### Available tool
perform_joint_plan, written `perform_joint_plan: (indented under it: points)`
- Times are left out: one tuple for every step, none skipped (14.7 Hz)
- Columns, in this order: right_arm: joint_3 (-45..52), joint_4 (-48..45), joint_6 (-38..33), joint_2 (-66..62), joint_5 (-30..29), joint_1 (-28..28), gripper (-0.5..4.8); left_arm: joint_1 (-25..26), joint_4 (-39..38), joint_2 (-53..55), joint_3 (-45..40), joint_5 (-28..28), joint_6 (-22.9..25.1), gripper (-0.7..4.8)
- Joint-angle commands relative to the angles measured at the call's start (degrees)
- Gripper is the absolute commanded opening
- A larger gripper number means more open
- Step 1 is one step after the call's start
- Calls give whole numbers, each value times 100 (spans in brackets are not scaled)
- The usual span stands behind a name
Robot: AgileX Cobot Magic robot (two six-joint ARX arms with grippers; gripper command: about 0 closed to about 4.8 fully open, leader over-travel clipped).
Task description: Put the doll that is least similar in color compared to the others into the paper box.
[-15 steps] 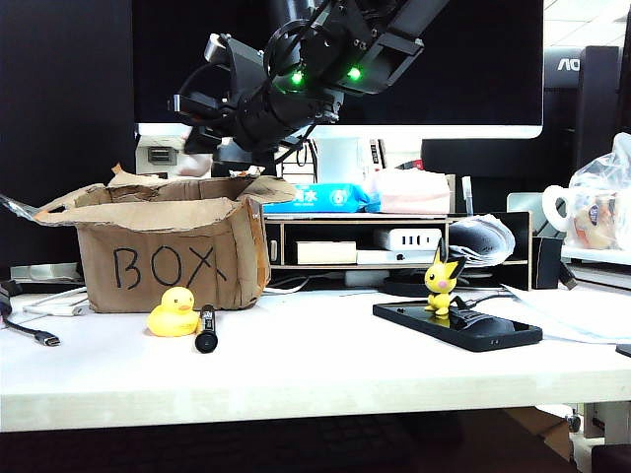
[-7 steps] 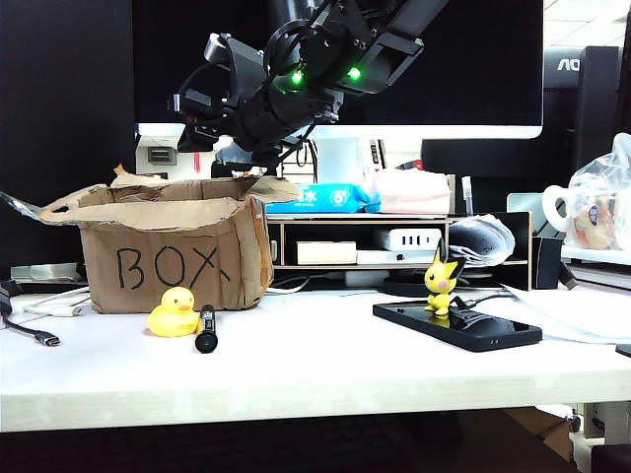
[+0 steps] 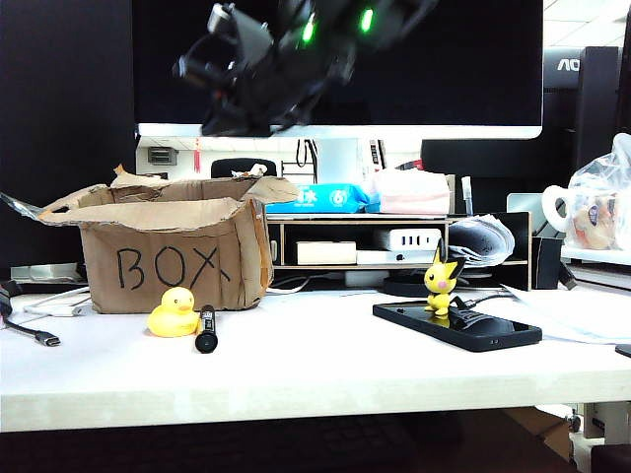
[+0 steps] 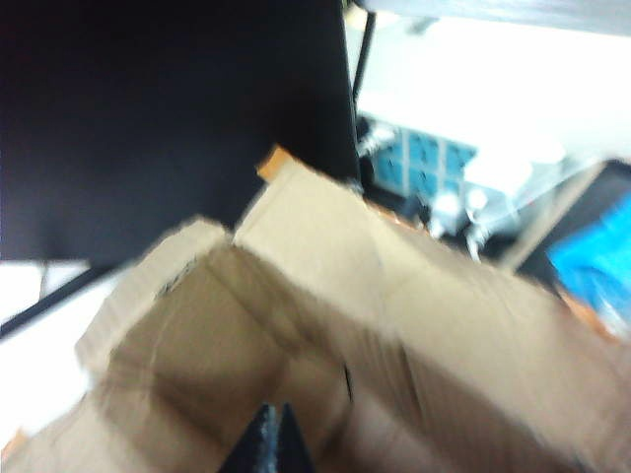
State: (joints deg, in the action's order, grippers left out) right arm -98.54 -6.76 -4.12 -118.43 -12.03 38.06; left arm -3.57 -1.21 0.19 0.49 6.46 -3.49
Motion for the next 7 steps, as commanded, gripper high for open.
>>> perform_joint_plan:
  points:
    - [-11, 1622, 579, 592, 57, 28, -6, -2, 31, 0, 7, 20, 4, -5]
    - [-7, 2286, 925, 780, 59, 48, -6, -2, 31, 0, 7, 20, 4, -5]
    - [0, 2894, 1215, 909, 68, 122, -6, -2, 28, 0, 4, 20, 4, -5]
    - [13, 3366, 1368, 1012, 31, 160, -6, -2, 26, 0, 7, 22, 4, -5]
    - [170, 3569, 1451, 1178, -4, 170, -6, -4, 24, 0, 7, 20, 4, -5]
    - [501, 3560, 1434, 1443, -9, 175, -6, -4, 17, 0, 7, 20, 4, -5]
    - [824, 3526, 1344, 1709, 13, 170, -6, -2, 15, 0, 7, 22, 4, -5]
